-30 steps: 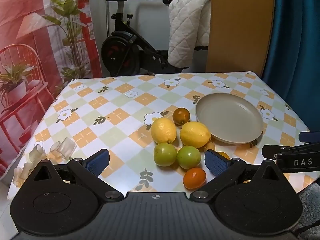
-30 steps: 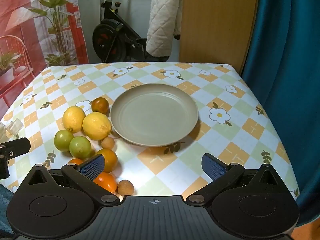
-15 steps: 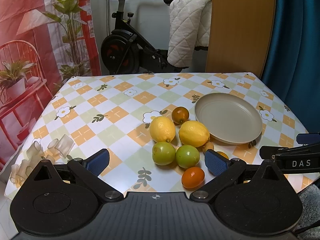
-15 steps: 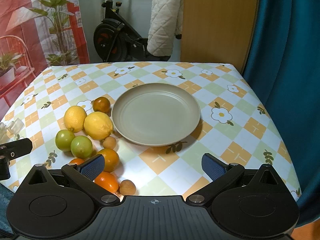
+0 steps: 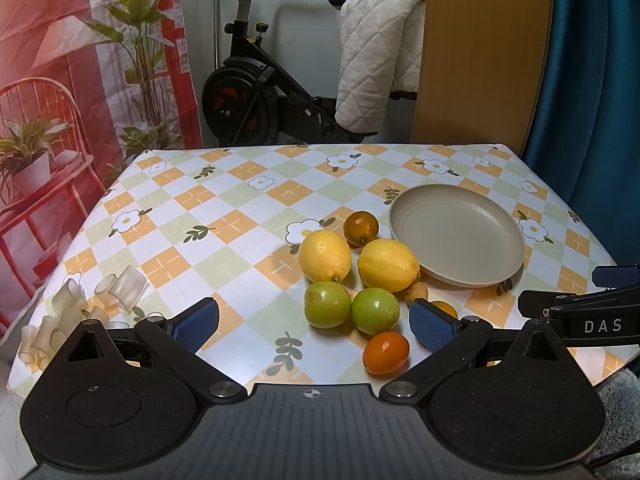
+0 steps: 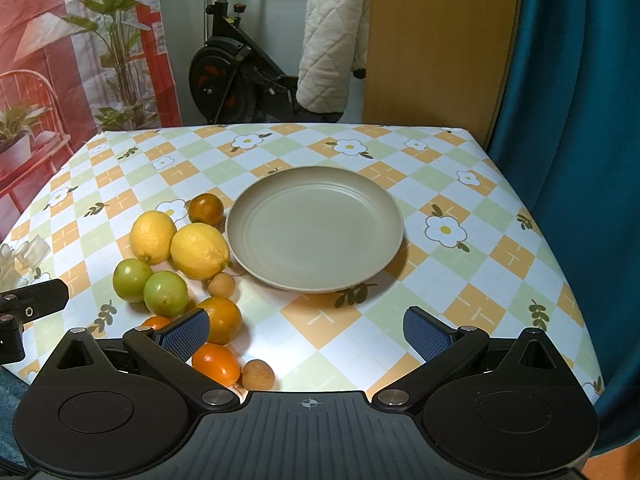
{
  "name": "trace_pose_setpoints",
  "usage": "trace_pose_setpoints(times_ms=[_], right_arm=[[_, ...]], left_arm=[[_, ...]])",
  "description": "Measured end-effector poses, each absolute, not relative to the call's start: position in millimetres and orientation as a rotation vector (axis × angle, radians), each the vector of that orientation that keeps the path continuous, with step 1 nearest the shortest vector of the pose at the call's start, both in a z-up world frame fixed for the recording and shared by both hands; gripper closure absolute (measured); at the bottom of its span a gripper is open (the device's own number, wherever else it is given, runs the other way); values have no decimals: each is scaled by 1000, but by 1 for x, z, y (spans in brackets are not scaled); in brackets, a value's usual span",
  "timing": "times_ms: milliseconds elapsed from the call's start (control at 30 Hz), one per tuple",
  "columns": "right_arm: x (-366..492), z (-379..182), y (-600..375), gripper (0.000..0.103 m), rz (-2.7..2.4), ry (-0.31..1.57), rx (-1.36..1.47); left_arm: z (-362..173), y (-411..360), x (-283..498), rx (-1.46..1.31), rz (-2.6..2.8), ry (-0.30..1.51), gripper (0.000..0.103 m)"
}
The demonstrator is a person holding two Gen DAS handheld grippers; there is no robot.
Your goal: Organize fruits
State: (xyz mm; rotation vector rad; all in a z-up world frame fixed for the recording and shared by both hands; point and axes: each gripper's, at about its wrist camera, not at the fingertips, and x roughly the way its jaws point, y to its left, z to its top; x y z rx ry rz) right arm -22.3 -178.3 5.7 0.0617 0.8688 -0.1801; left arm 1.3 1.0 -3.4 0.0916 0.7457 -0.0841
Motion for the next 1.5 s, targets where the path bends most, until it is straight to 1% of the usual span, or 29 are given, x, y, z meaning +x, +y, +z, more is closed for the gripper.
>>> trace_pose_setpoints(times_ms=[1133, 1500], right_arm=[[-21, 7, -175, 0, -172, 859, 52], [-22, 10, -174, 1, -159, 841, 51]], left_arm=[[-3, 6, 5, 51, -67, 756, 1], [-2, 8, 3, 46, -76, 730, 1]])
